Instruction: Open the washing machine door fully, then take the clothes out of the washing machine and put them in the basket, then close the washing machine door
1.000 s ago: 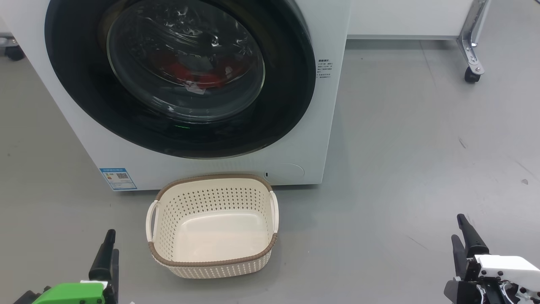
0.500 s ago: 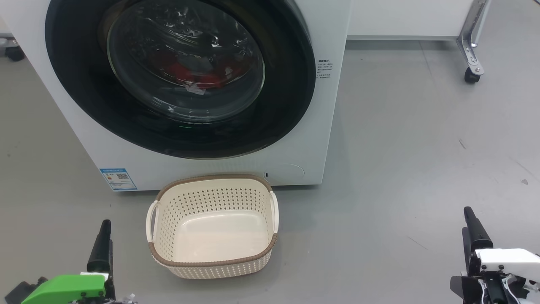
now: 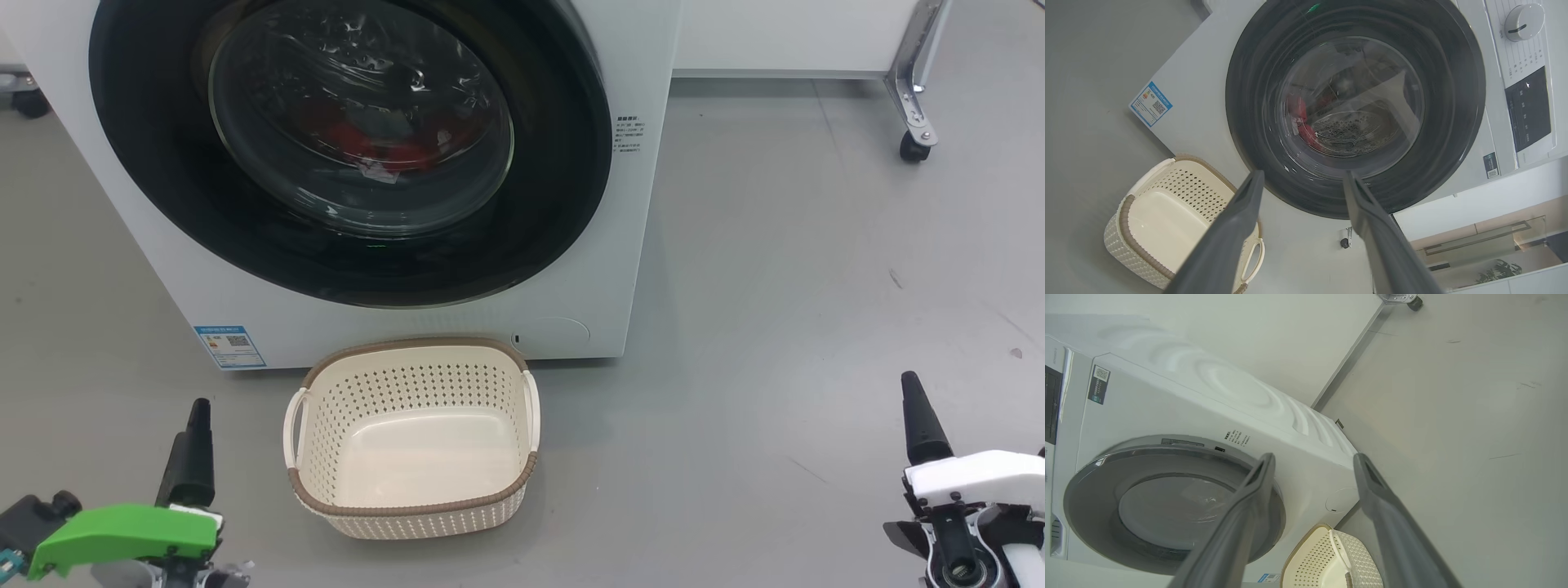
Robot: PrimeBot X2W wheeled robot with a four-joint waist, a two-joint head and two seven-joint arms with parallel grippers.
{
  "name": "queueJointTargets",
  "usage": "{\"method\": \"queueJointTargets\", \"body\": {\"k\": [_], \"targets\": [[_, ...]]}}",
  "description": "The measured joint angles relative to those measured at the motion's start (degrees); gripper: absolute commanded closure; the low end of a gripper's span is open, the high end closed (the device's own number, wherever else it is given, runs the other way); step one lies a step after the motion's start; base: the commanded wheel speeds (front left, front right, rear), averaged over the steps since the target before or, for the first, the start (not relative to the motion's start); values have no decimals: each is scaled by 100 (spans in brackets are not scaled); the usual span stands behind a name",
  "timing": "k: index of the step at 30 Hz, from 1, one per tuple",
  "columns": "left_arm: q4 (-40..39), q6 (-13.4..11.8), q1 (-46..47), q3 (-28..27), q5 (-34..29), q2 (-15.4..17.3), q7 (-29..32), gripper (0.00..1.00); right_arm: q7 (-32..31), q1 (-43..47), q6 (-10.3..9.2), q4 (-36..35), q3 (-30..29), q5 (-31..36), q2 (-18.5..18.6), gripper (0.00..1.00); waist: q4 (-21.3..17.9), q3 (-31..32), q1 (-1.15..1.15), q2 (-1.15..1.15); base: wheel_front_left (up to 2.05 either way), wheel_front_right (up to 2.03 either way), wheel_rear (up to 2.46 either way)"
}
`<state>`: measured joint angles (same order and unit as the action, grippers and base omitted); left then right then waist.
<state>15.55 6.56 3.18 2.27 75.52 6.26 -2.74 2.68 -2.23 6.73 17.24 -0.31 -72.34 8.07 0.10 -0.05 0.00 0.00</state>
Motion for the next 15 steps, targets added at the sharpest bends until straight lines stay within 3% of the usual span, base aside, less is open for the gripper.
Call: {"method": "queueJointTargets", "body": {"k": [15], "targets": [[-112,-353,71,497,-1708,203,-290,0,274,-120,-281,-63,535,1651,238,0,-1,16,0,0,0,0,0]]}}
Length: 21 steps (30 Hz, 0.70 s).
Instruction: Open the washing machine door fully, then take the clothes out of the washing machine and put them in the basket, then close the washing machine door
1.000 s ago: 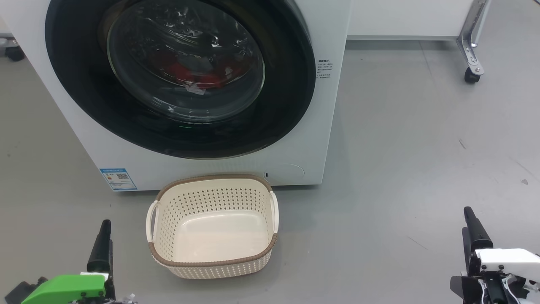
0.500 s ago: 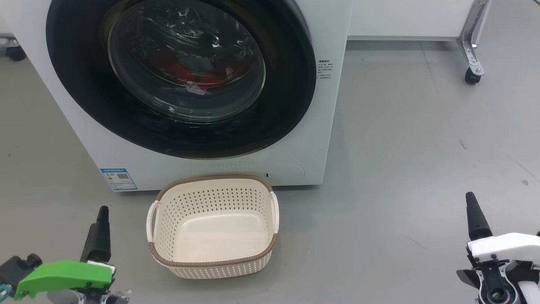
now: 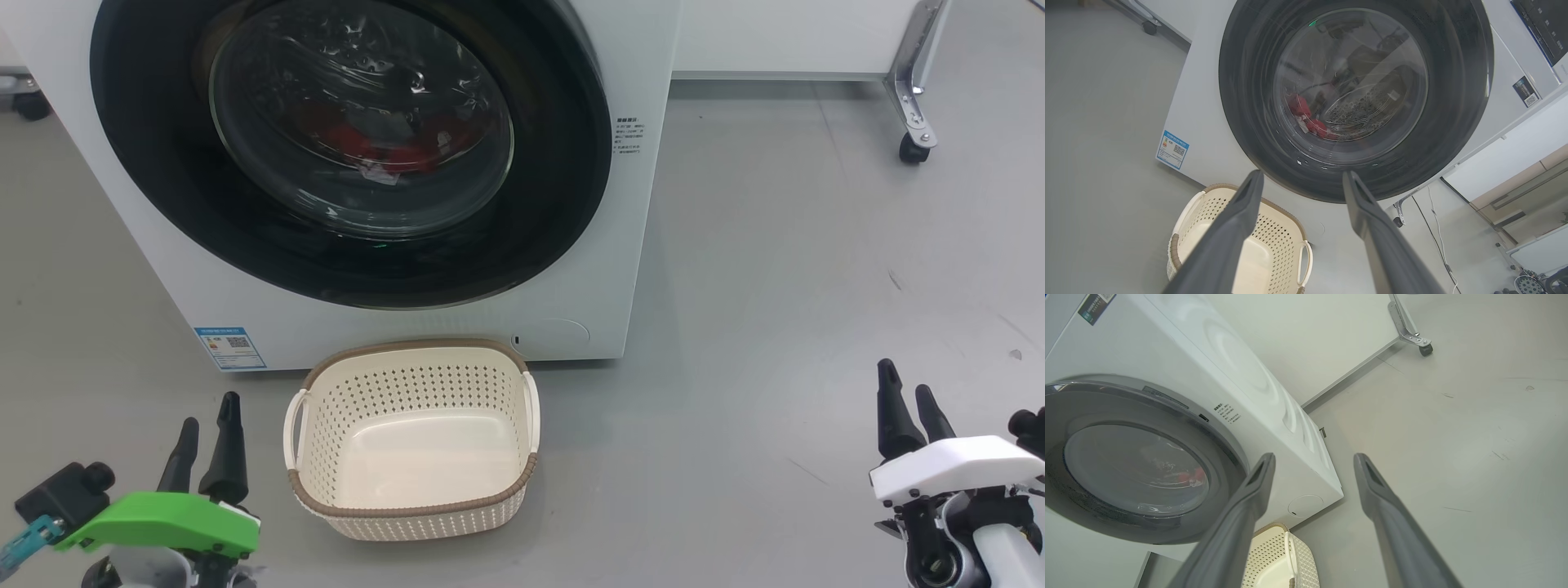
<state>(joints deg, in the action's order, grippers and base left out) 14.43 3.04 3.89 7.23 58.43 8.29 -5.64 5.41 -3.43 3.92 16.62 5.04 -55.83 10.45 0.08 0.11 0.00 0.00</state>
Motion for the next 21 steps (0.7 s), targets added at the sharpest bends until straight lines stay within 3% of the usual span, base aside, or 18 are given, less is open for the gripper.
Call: {"method": "queueJointTargets", "body": {"k": [21], "targets": [[137,-354,27,528,-1563,21,-391,0,383,-73,-166,121,628,1600,37,0,-8,57,0,0,0,0,0]]}}
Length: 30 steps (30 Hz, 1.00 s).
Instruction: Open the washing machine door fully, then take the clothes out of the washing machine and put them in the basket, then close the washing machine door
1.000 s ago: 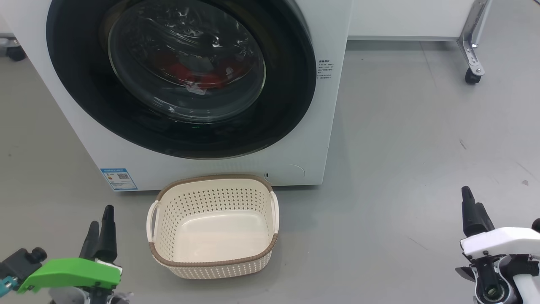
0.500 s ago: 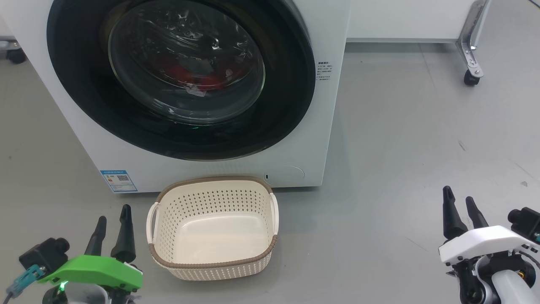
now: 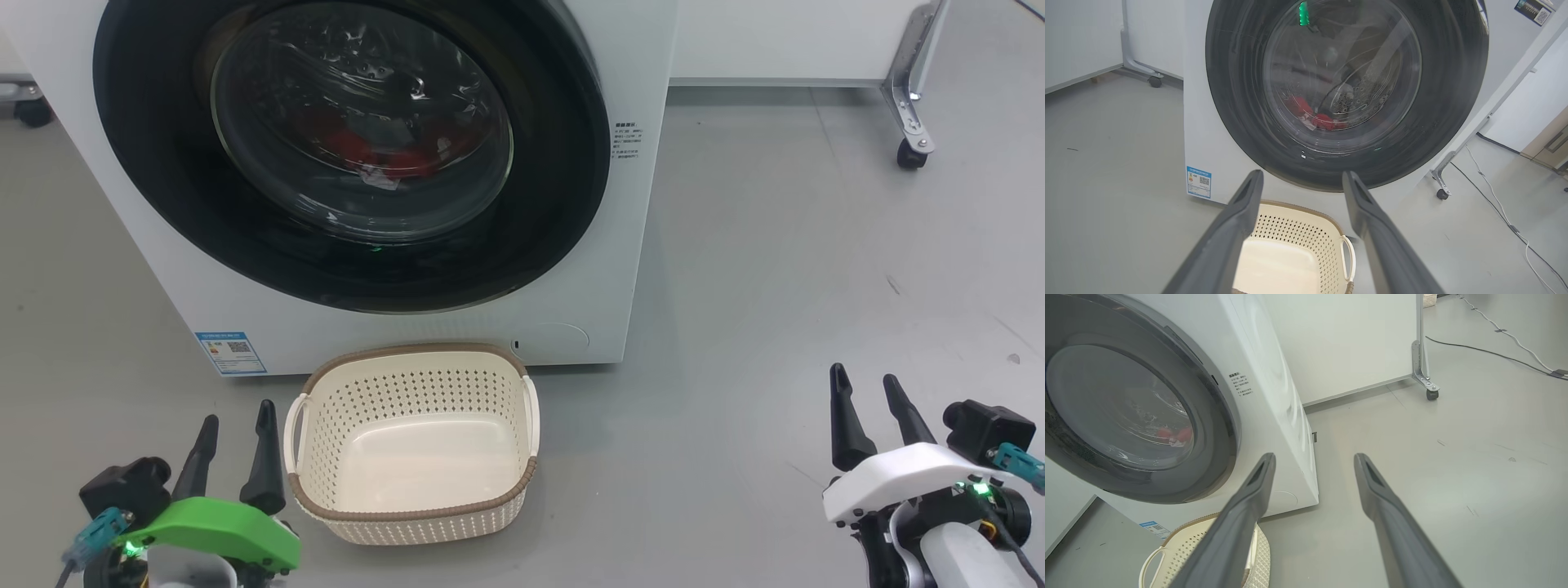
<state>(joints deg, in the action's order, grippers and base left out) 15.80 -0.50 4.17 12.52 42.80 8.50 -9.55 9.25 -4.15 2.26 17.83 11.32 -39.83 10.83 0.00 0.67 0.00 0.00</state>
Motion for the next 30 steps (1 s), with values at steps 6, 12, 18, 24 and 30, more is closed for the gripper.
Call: {"method": "queueJointTargets", "body": {"k": [6,12,18,24,30], "targets": [[8,-93,81,89,-500,19,-123,0,121,-19,-90,34,81,500,19,0,2,9,0,0,0,0,0],[77,-154,85,218,-877,30,-238,0,254,-86,-112,52,169,911,49,0,-9,13,0,0,0,0,0],[186,-227,90,303,-1213,44,-342,0,371,-129,-143,102,256,1243,49,0,-31,8,0,0,0,0,0],[224,-282,135,379,-1600,69,-467,0,479,-136,-149,136,326,1656,59,0,-46,6,0,0,0,0,0],[301,-326,201,400,-1674,69,-470,0,494,-156,-149,178,325,1784,60,0,-46,5,0,0,0,0,0]]}}
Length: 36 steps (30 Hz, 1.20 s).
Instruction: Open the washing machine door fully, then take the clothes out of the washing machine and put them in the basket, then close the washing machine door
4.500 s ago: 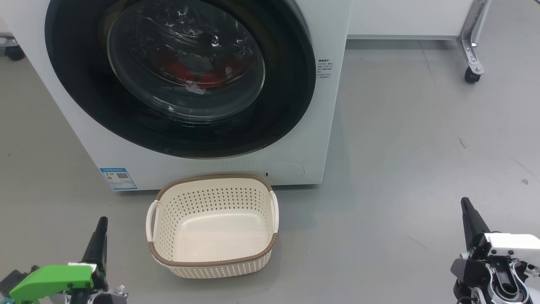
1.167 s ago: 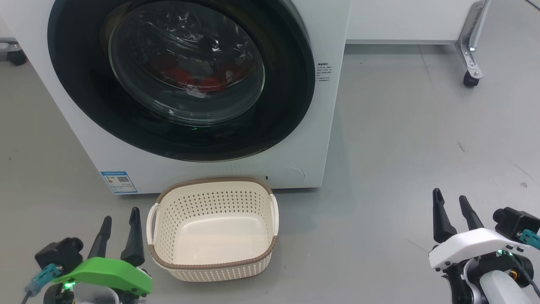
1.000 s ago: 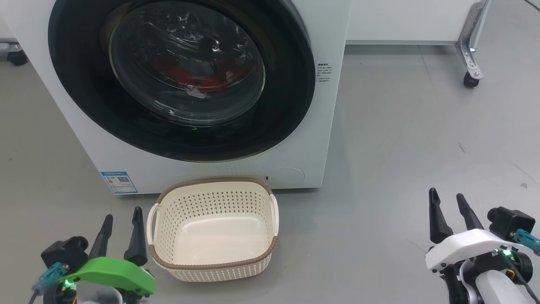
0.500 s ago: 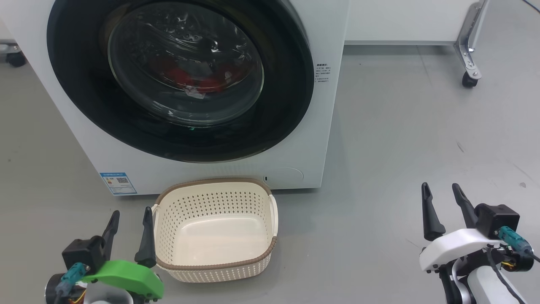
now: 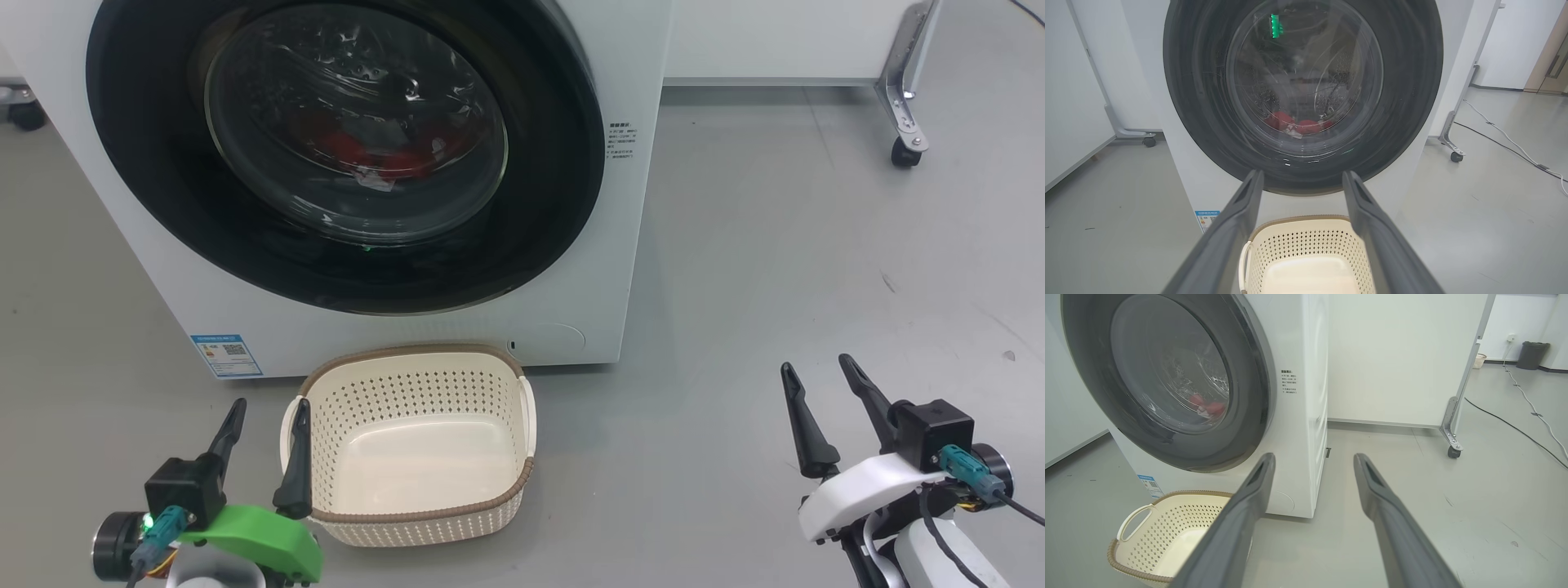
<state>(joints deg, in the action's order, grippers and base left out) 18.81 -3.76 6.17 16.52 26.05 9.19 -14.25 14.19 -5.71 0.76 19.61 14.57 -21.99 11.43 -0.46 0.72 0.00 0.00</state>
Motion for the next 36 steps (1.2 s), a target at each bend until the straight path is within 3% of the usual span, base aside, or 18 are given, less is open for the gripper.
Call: {"method": "queueJointTargets", "body": {"k": [22,23,24,36], "targets": [[137,-23,30,-30,41,-4,14,0,0,0,18,91,-164,-9,-105,0,2,-62,0,0,0,0,0],[137,-23,31,-29,41,-4,14,0,0,0,18,97,-171,-9,-109,54,3,-67,0,0,0,0,0],[136,-23,32,-27,41,-4,14,0,0,0,21,111,-181,-10,-114,100,4,-71,0,0,0,0,0],[100,-54,158,-25,41,-10,14,0,0,-147,81,129,-319,-47,-167,100,24,-208,0,0,0,0,0]]}}
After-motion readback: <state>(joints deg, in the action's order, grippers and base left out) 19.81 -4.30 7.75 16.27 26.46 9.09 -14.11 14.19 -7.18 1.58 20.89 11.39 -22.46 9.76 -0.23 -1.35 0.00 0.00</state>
